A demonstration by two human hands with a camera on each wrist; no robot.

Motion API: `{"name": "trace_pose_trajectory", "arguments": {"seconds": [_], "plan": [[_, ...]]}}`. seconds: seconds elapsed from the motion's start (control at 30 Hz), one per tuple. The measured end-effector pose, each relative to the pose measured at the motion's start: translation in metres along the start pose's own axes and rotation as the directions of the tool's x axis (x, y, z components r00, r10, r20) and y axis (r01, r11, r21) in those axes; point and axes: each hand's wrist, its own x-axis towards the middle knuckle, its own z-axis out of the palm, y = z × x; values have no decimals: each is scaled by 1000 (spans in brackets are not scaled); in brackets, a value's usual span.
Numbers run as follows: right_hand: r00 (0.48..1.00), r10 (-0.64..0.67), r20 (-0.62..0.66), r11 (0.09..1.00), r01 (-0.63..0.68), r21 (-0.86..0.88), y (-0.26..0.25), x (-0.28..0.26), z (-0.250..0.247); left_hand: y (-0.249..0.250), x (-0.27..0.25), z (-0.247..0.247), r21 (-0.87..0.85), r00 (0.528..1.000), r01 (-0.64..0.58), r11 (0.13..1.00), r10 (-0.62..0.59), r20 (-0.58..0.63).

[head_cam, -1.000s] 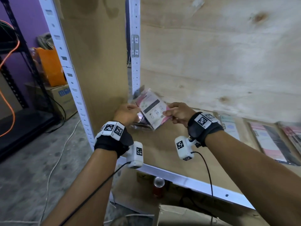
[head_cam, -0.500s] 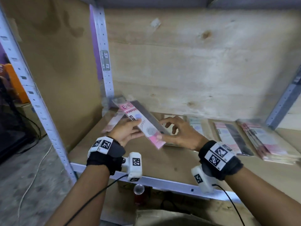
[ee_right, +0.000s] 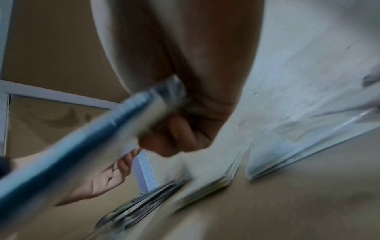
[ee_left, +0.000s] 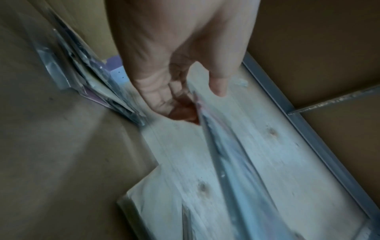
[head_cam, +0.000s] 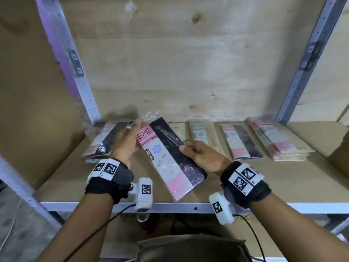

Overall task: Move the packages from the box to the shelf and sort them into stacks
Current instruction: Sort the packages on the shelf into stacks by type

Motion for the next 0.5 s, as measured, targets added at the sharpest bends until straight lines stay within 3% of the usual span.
{"name": "trace_pose_trajectory", "arguments": {"seconds": [0.1, 0.23, 0.3, 0.43, 0.5], "plan": [[1000, 21, 10, 995, -20, -97, 4, -5, -7, -1, 6, -3, 66, 997, -70, 995, 71, -19], [989, 60, -133, 967, -91, -238, 11, -7, -17, 1, 4, 5, 10, 990, -119, 993, 118, 72], [978, 63, -197, 973, -104, -207, 13, -7, -23, 2, 5, 11, -151, 986, -50, 987, 73, 152], [975, 28, -219, 985, -63, -158, 16, -9, -28, 1, 5, 18, -361, 943, 226, 905, -109, 315], [977, 30, -213, 992, -56, -116, 16, -12, -30, 1, 7, 21, -362, 948, 227, 904, -120, 294]]}}
